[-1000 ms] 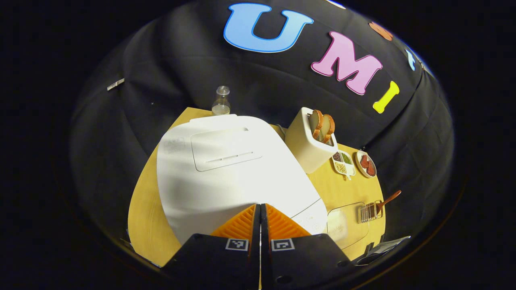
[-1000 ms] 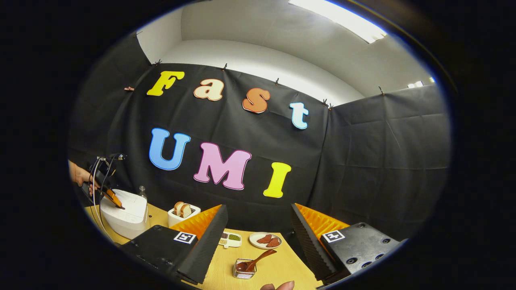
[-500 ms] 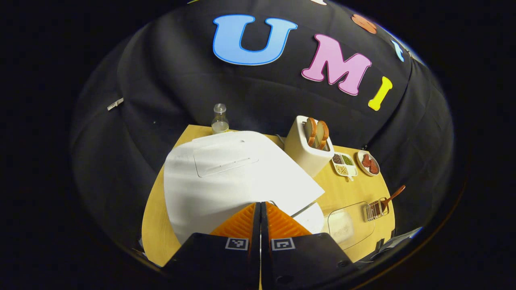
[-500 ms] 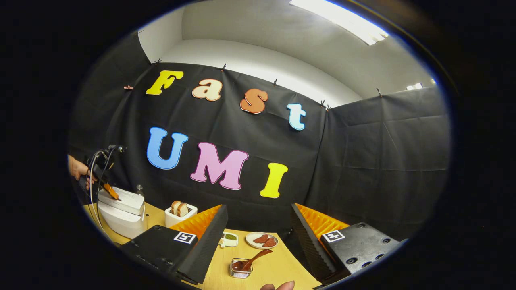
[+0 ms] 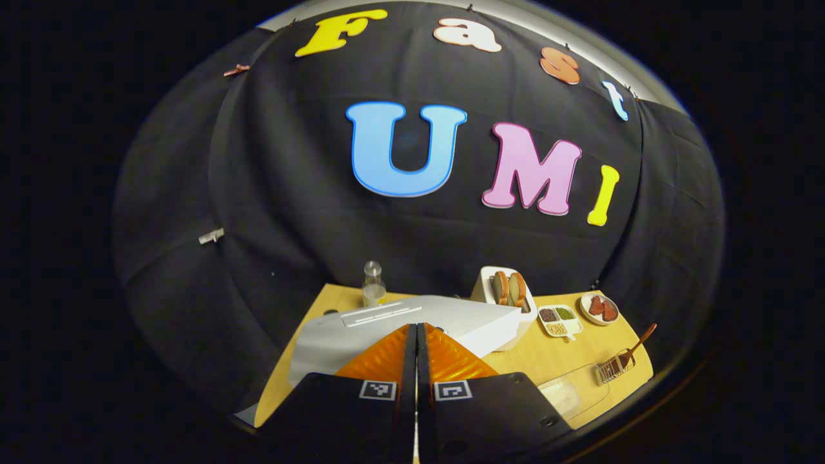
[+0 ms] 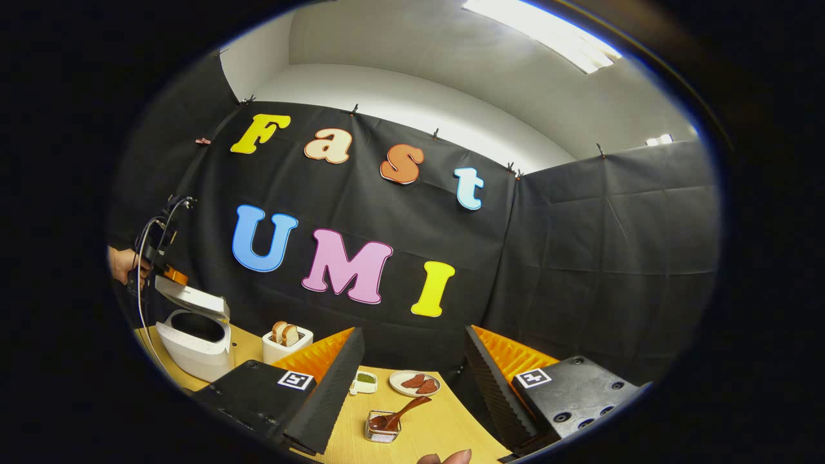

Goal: Close the left gripper, press the button to open the rice cooker; take a wooden spoon from the chopstick holder with the right hand, scoop a spoonful of rice and pour it into the rice cooker, then put the wooden spoon back into the chopstick holder.

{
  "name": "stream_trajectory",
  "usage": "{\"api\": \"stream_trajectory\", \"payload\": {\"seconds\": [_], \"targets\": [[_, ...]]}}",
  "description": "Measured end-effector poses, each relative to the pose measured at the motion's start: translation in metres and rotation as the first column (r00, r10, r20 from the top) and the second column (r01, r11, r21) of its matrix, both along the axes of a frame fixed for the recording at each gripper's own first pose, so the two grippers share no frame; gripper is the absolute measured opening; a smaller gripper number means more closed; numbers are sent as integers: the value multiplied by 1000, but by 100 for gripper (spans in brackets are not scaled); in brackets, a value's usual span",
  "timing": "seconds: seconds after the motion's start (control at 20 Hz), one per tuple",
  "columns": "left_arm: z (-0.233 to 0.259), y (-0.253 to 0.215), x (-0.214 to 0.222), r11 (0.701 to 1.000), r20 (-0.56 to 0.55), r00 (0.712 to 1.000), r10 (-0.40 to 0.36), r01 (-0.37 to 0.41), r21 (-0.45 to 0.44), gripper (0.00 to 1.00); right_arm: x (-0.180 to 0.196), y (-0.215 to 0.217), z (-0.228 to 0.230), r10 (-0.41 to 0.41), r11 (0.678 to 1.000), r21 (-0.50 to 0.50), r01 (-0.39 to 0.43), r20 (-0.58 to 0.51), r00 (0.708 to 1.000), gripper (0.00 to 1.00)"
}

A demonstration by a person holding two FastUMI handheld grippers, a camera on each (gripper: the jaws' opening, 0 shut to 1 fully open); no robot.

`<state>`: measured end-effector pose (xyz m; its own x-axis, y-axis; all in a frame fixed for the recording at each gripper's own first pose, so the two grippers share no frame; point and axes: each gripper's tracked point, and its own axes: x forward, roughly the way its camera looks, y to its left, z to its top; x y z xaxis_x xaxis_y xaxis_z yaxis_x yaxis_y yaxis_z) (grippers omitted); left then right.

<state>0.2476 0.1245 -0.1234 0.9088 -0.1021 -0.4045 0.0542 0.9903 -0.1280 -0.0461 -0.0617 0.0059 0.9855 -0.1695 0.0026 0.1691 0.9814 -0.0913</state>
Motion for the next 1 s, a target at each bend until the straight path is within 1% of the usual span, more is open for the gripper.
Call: {"api": "stream_trajectory", "payload": {"seconds": [0.15,0.2,0.25,0.4,0.45,0.5,0.6,0.7,0.75,0.85,1.0], "targets": [[36,10,-7,999,134,990,38,-38,2,8,-4,-1,0,-12,1000,-4,12,-8,1000,98],[48,11,-14,999,175,984,38,-38,-5,10,-6,-1,0,-15,1000,-5,15,-9,1000,97],[58,11,-20,999,209,977,37,-36,-7,14,-7,1,0,-16,1000,-5,16,-11,1000,97],[82,19,-44,999,306,951,39,-46,16,83,-8,9,-12,6,1000,6,-6,-49,999,97],[90,19,-56,998,334,942,40,-51,25,90,-8,12,-18,21,1000,15,-20,-69,997,97],[94,18,-67,998,353,935,42,-58,35,95,-8,16,-23,38,999,31,-35,-91,995,97],[102,15,-87,997,377,925,53,-71,33,96,-5,22,-36,78,995,77,-68,-127,989,97],[108,3,-107,998,372,926,66,-62,-23,95,1,20,-47,100,990,114,-84,-147,984,98],[109,-4,-116,998,367,928,67,-56,-41,95,5,16,-52,104,988,131,-85,-151,983,98],[108,-11,-130,998,360,931,63,-54,-36,96,18,7,-66,115,982,168,-88,-157,981,98],[119,-32,-150,996,366,928,76,-54,-72,95,42,-13,-102,132,973,215,-89,-192,972,98]]}}
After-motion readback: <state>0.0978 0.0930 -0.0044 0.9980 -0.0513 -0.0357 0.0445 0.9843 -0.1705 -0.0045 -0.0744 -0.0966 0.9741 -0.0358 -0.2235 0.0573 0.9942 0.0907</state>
